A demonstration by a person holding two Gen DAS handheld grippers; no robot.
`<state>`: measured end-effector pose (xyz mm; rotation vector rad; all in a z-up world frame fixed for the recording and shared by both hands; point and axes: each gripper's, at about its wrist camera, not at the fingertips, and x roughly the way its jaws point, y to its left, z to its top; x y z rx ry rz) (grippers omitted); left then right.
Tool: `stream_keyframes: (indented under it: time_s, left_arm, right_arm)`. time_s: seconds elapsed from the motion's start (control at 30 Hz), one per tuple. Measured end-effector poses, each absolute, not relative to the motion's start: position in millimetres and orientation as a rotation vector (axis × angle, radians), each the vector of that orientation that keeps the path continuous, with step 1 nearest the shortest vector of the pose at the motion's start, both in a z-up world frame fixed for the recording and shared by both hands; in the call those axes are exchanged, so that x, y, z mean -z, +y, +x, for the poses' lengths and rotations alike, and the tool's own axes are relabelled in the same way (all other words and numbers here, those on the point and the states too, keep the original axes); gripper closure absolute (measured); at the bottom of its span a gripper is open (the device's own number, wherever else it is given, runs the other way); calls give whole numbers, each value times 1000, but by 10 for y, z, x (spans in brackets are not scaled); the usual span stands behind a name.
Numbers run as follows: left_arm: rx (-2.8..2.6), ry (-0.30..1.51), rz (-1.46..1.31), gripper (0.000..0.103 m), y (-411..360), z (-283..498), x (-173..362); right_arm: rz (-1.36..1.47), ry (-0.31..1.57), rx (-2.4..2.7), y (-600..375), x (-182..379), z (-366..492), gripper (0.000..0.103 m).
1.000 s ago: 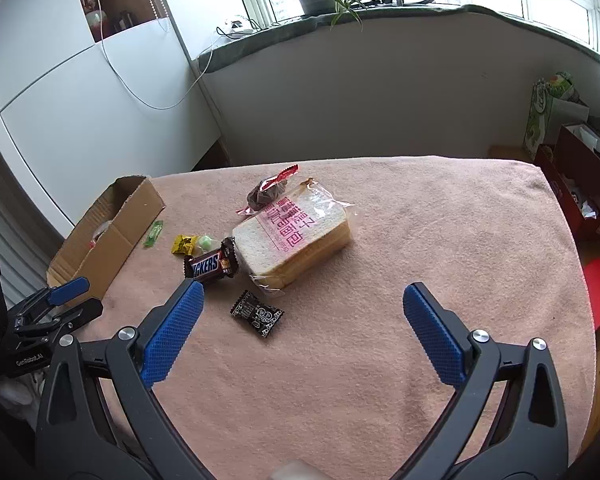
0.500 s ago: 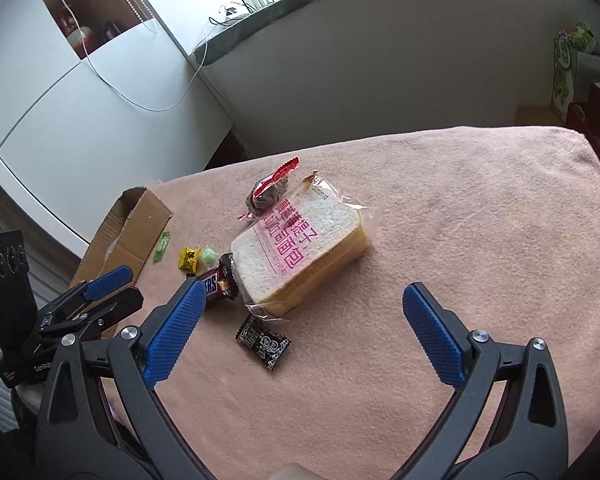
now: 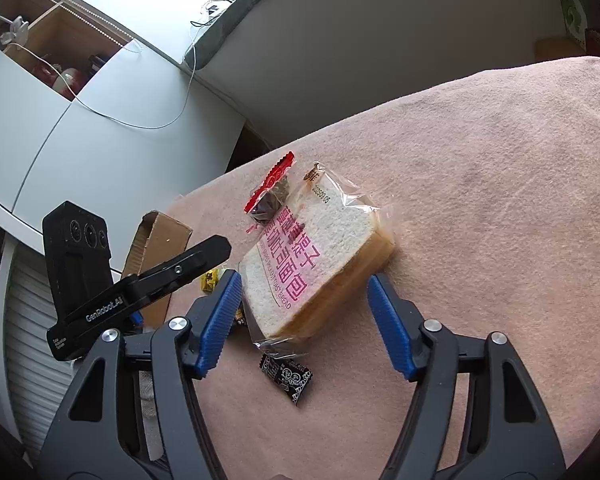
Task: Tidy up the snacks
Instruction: 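Grasp the bagged bread slice with the right tool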
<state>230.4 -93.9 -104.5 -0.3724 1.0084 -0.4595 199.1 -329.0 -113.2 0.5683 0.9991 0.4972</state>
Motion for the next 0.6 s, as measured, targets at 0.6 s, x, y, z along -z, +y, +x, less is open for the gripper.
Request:
stream_keyframes:
  time_s: [0.6]
  left_arm:
    - [586, 1063, -314, 68, -1294, 2299, 1022]
  right_arm:
    - [532, 1008, -471, -3294, 1142, 1987, 66]
